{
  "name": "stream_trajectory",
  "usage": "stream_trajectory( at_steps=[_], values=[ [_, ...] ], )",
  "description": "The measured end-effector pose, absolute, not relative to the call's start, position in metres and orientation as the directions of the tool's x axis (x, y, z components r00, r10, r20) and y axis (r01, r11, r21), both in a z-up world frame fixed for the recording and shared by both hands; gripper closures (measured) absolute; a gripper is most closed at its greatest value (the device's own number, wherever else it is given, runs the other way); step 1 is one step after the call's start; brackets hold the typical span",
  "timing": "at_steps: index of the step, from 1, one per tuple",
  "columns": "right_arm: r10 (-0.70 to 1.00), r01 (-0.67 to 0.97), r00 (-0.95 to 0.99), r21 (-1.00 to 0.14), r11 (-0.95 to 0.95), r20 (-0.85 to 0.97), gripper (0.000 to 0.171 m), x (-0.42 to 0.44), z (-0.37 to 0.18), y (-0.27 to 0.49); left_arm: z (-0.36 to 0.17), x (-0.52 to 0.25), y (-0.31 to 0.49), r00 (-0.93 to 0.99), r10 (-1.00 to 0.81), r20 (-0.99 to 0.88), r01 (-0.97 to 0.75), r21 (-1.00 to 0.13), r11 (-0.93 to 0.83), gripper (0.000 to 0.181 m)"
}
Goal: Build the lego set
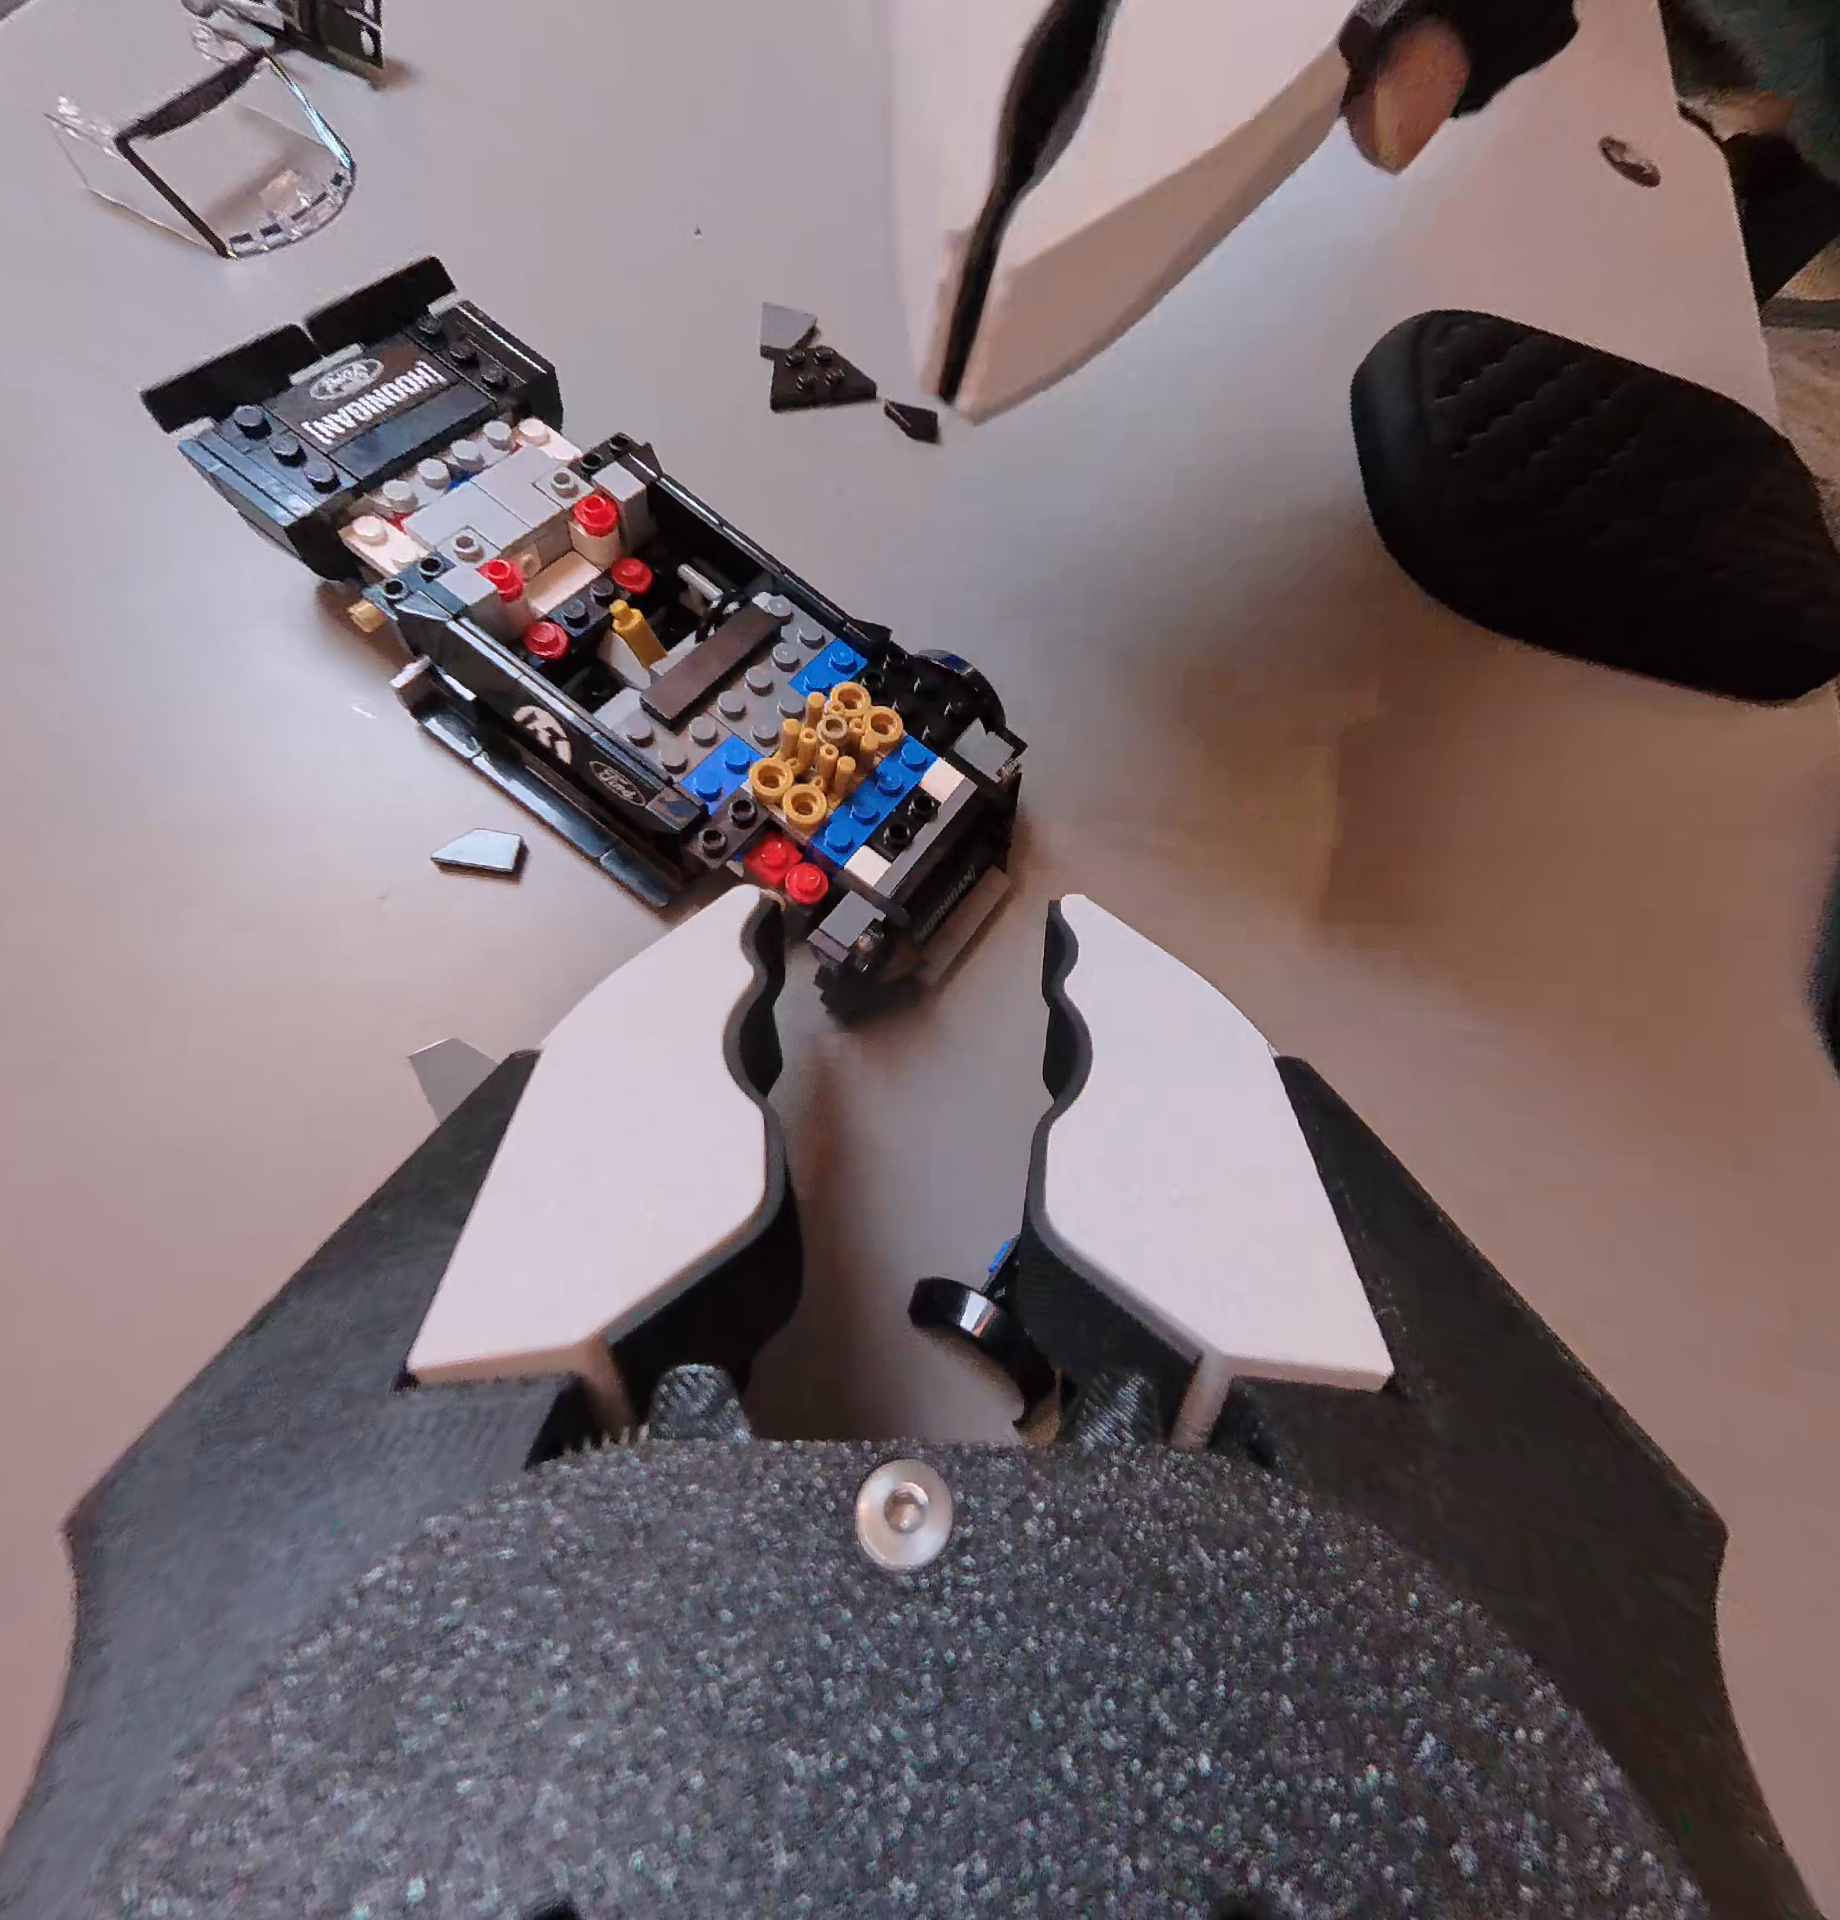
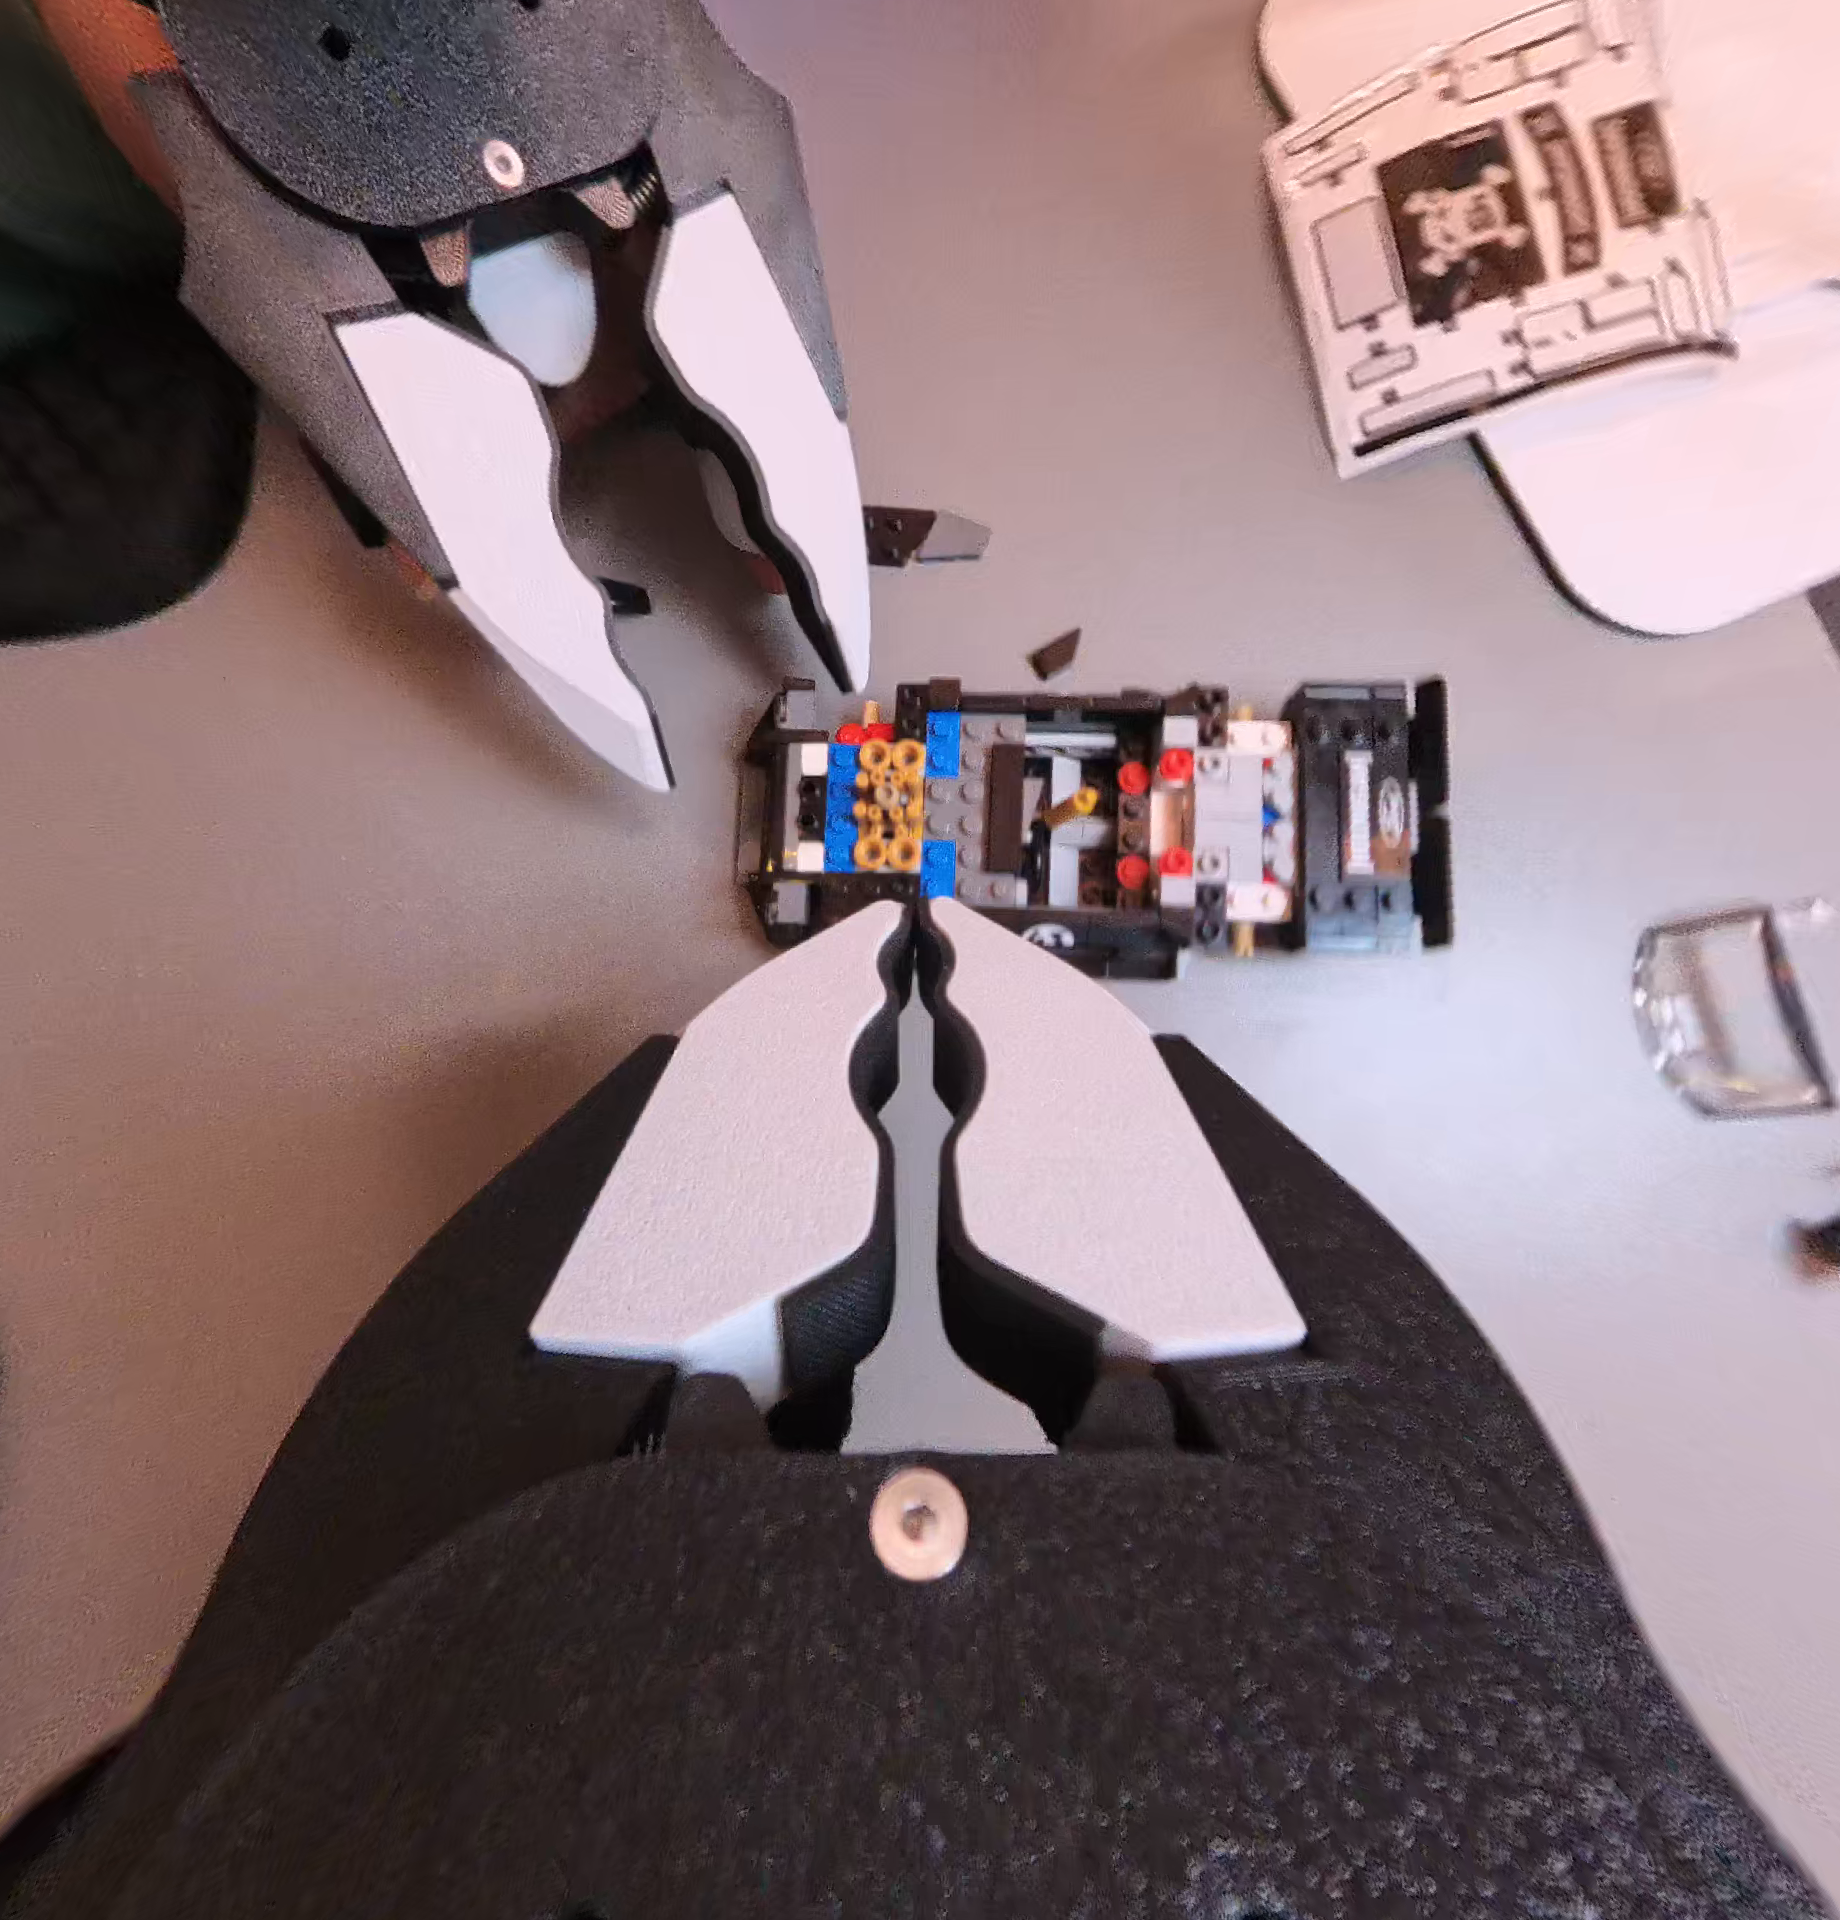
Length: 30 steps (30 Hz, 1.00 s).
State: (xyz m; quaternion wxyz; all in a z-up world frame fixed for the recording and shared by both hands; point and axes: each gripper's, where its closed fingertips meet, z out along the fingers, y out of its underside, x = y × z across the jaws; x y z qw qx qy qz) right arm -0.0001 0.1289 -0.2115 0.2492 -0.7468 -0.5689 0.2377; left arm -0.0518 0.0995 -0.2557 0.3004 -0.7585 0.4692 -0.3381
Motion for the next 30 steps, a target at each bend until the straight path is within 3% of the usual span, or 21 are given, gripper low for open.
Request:
stream_trajectory(
  at_steps=[6, 11, 16, 30],
  values=[
    [0.940, 0.586, 0.312, -0.752, -0.302, -0.134, 0.137, 0.015, -0.245, 0.104, -0.247, -0.059, 0.114, 0.389, -0.897, 0.211, -0.454, -0.803, -0.385, 0.129],
    [0.943, 0.588, 0.333, -0.780, -0.216, -0.010, 0.136, 0.004, -0.257, 0.102, -0.251, -0.053, 0.120, 0.407, -0.900, 0.157, -0.460, -0.816, -0.350, 0.117],
    [0.948, 0.583, 0.319, -0.783, -0.216, -0.025, 0.140, 0.003, -0.262, 0.103, -0.259, -0.047, 0.120, 0.390, -0.910, 0.139, -0.500, -0.798, -0.336, 0.110],
    [0.968, 0.559, 0.248, -0.810, -0.176, -0.039, 0.140, -0.004, -0.266, 0.101, -0.270, -0.040, 0.121, 0.384, -0.920, 0.082, -0.566, -0.766, -0.305, 0.113]
  ],
)
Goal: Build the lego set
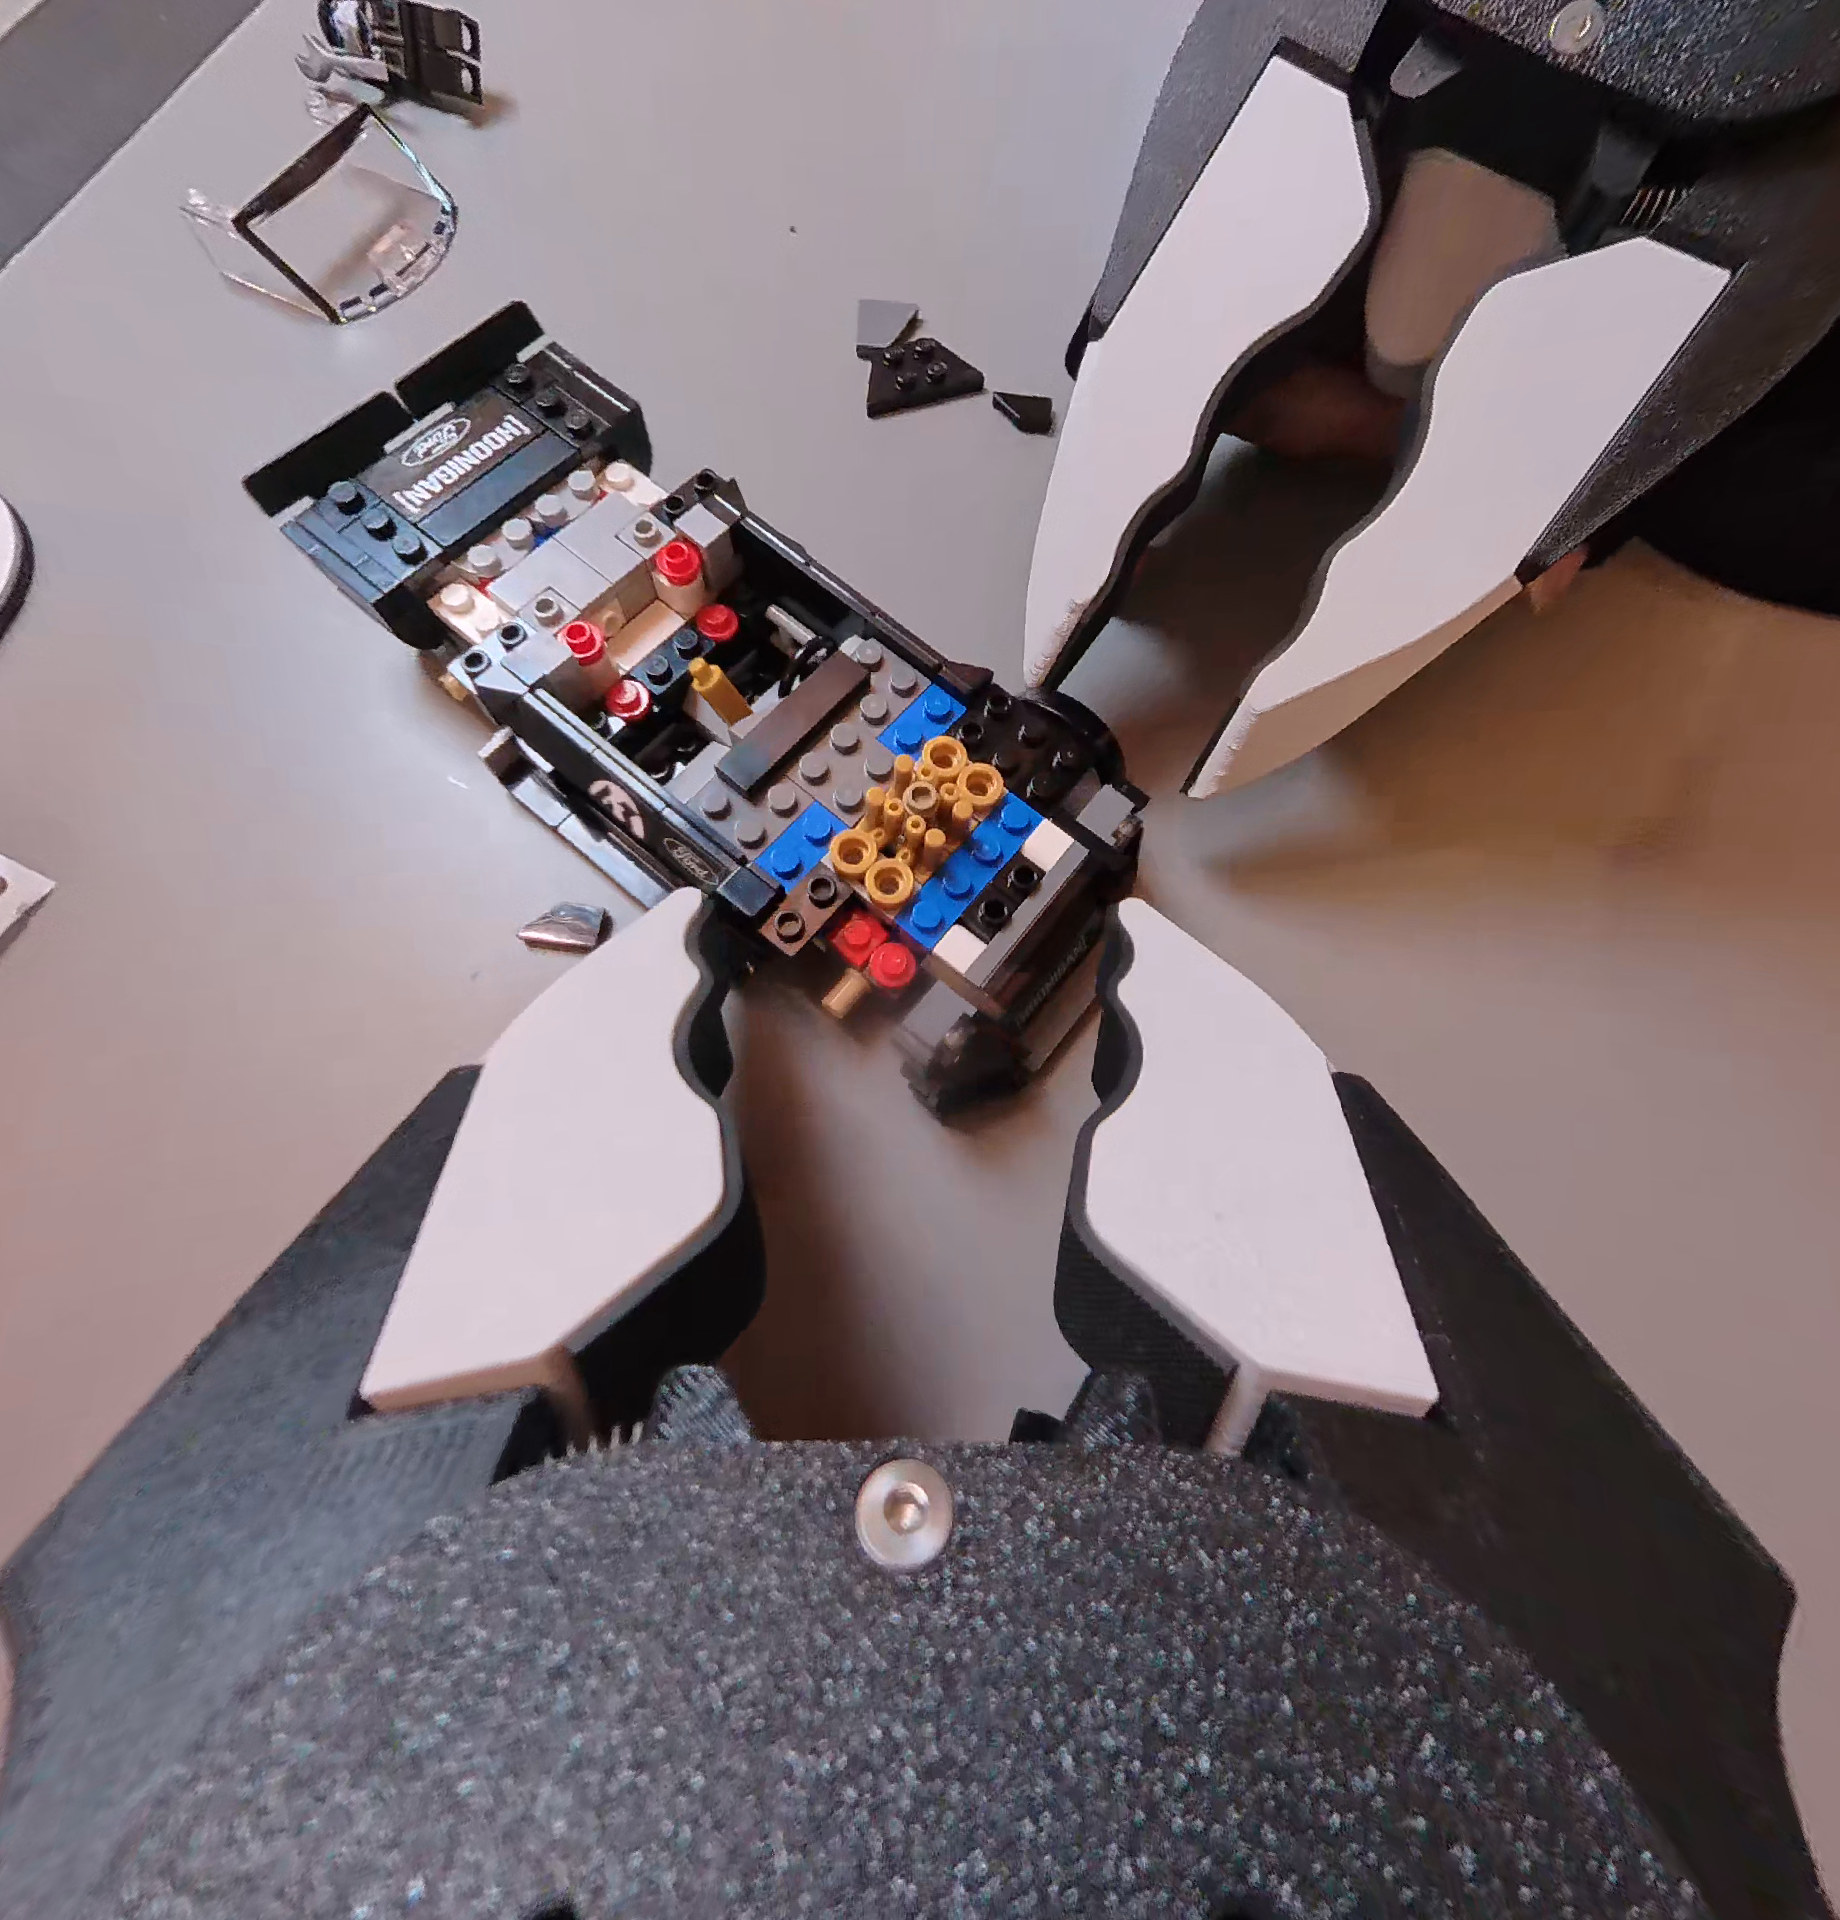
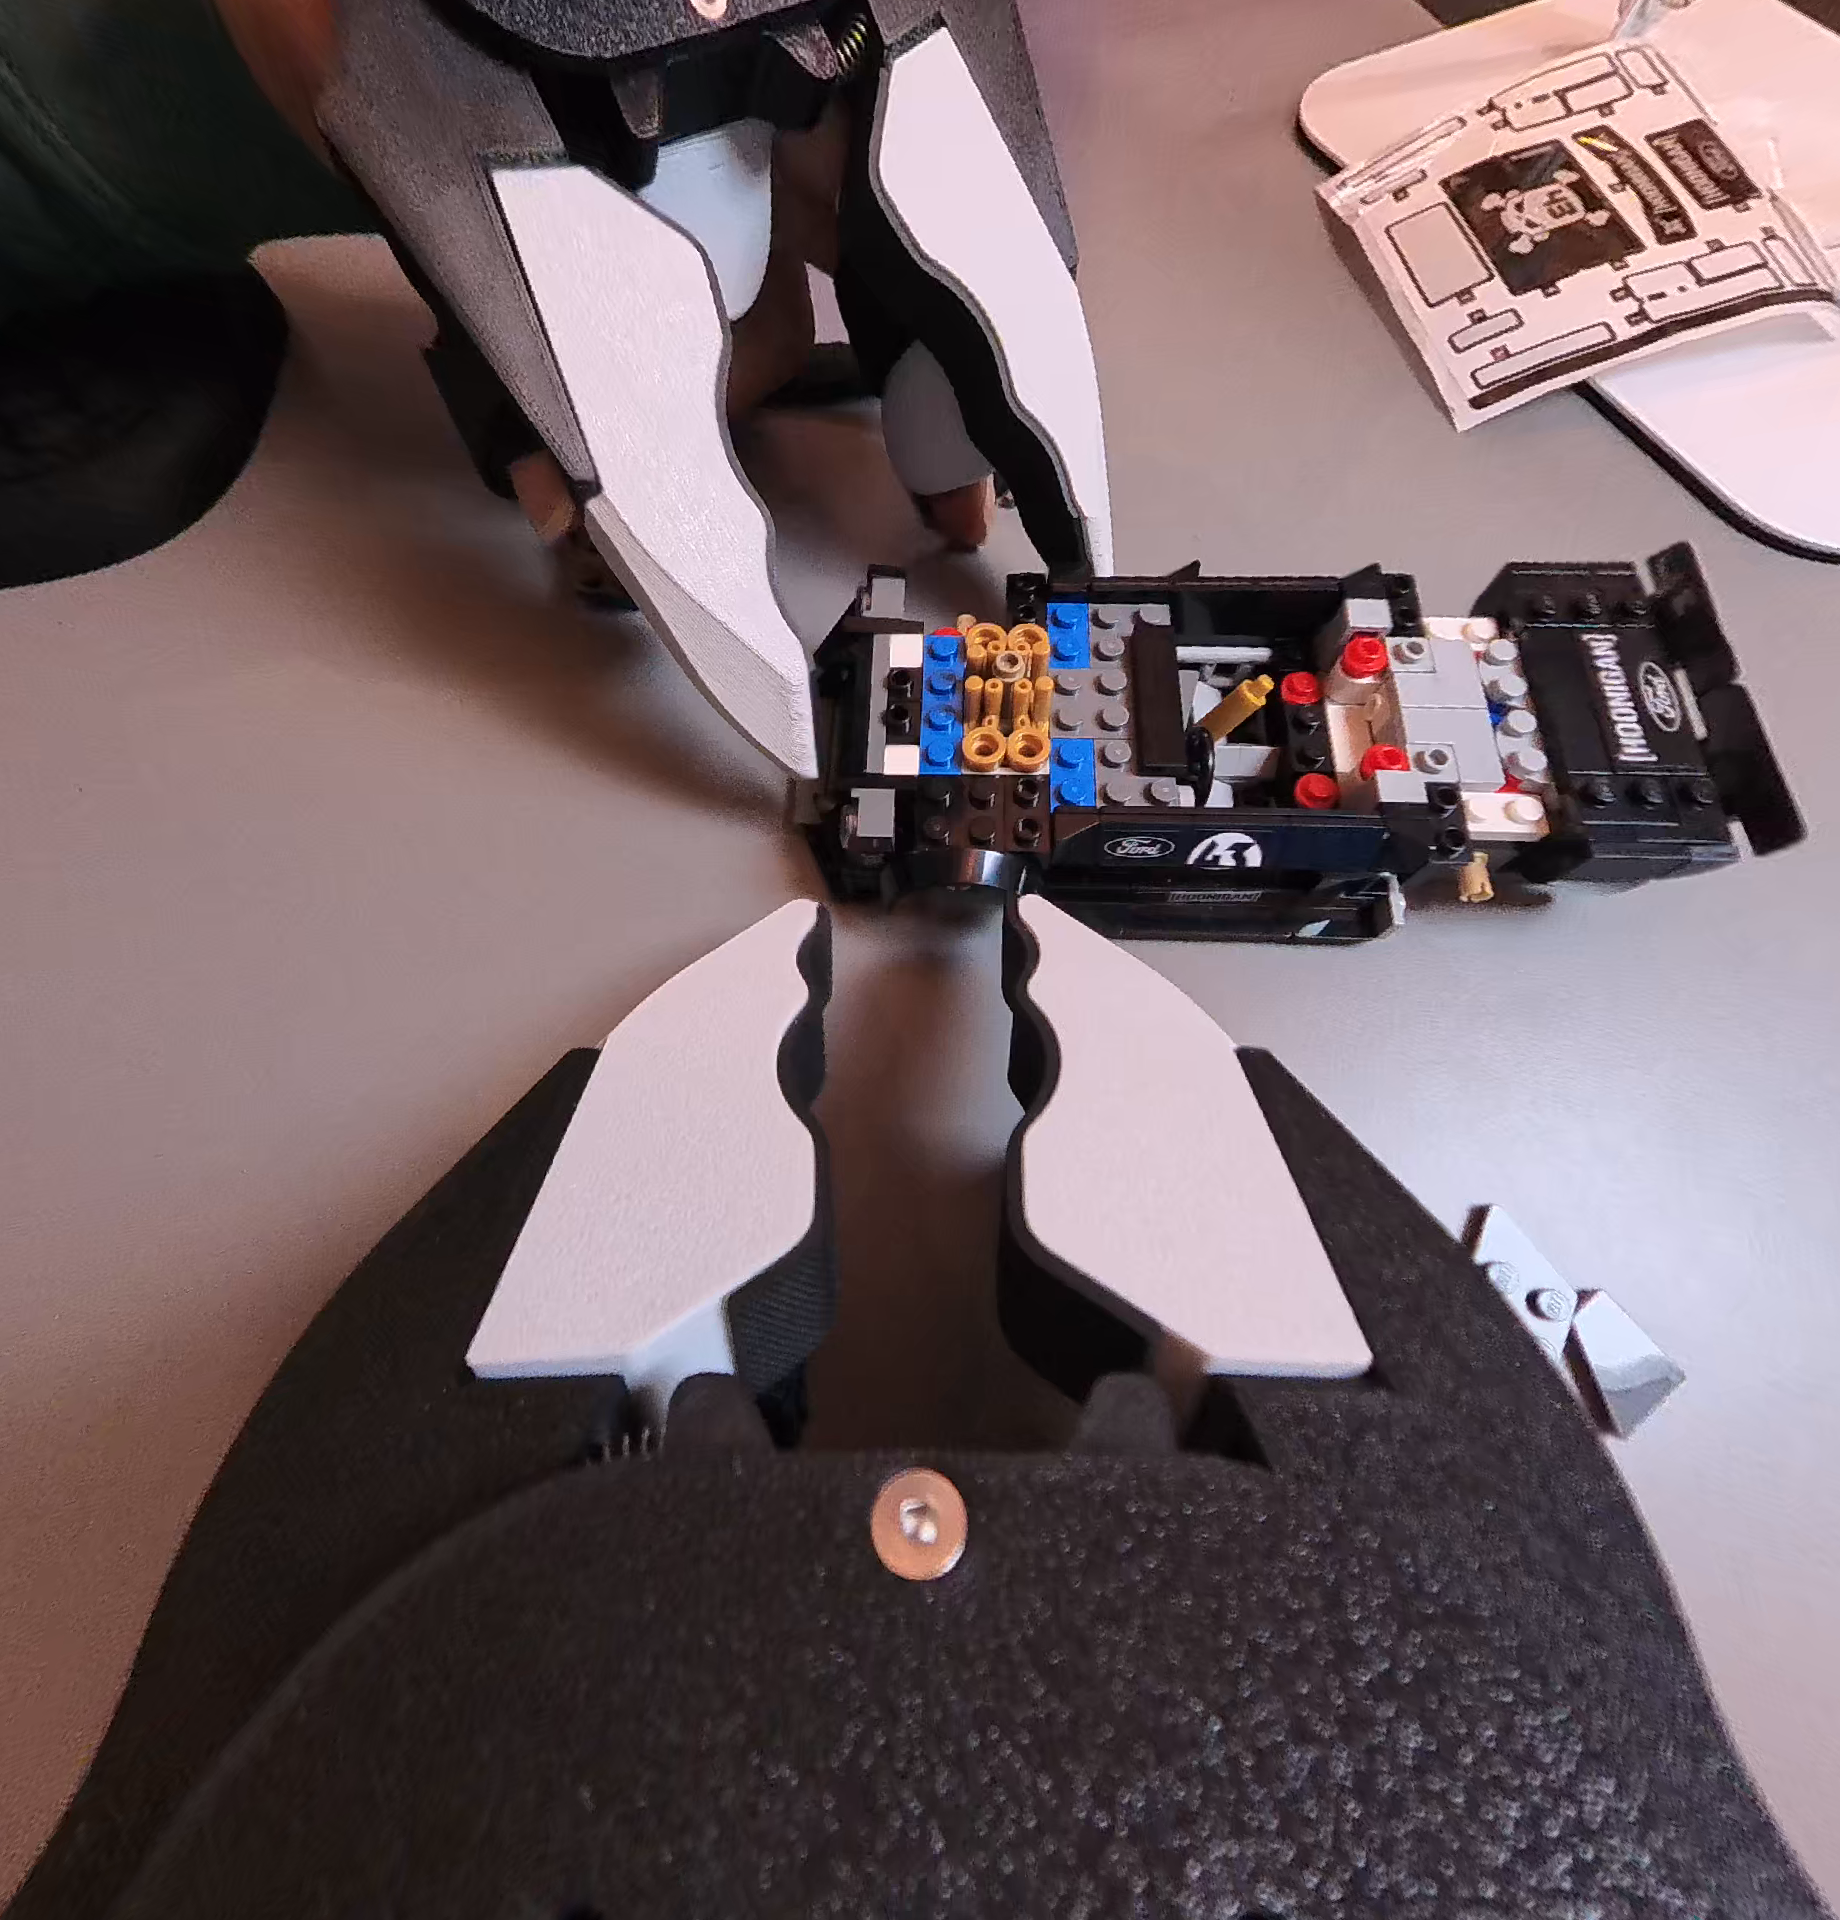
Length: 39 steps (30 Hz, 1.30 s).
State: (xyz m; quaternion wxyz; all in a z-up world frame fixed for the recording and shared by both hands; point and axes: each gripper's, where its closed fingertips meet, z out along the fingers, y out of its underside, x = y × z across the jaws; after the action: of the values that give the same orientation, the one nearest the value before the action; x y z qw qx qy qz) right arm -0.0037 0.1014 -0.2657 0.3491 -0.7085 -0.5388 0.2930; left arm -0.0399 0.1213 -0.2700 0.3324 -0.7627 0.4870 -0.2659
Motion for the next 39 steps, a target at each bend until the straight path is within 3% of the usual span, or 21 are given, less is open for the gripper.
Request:
stream_trajectory(
  at_steps=[18, 26, 31, 39],
  values=[
    [0.963, 0.563, 0.270, -0.808, -0.176, -0.022, 0.150, -0.006, -0.267, 0.106, -0.272, -0.042, 0.119, 0.412, -0.910, 0.037, -0.595, -0.746, -0.300, 0.115],
    [0.964, 0.562, 0.264, -0.810, -0.171, -0.020, 0.147, -0.004, -0.266, 0.103, -0.274, -0.041, 0.119, 0.410, -0.912, 0.007, -0.613, -0.739, -0.281, 0.114],
    [0.965, 0.517, 0.261, -0.839, -0.168, -0.032, 0.151, -0.002, -0.245, 0.104, -0.272, -0.039, 0.113, 0.388, -0.922, 0.007, -0.610, -0.748, -0.262, 0.118],
    [0.977, 0.707, 0.207, -0.698, -0.113, 0.051, 0.169, -0.003, -0.257, 0.114, -0.266, -0.036, 0.109, 0.372, -0.928, 0.020, -0.586, -0.770, -0.251, 0.121]
  ],
)
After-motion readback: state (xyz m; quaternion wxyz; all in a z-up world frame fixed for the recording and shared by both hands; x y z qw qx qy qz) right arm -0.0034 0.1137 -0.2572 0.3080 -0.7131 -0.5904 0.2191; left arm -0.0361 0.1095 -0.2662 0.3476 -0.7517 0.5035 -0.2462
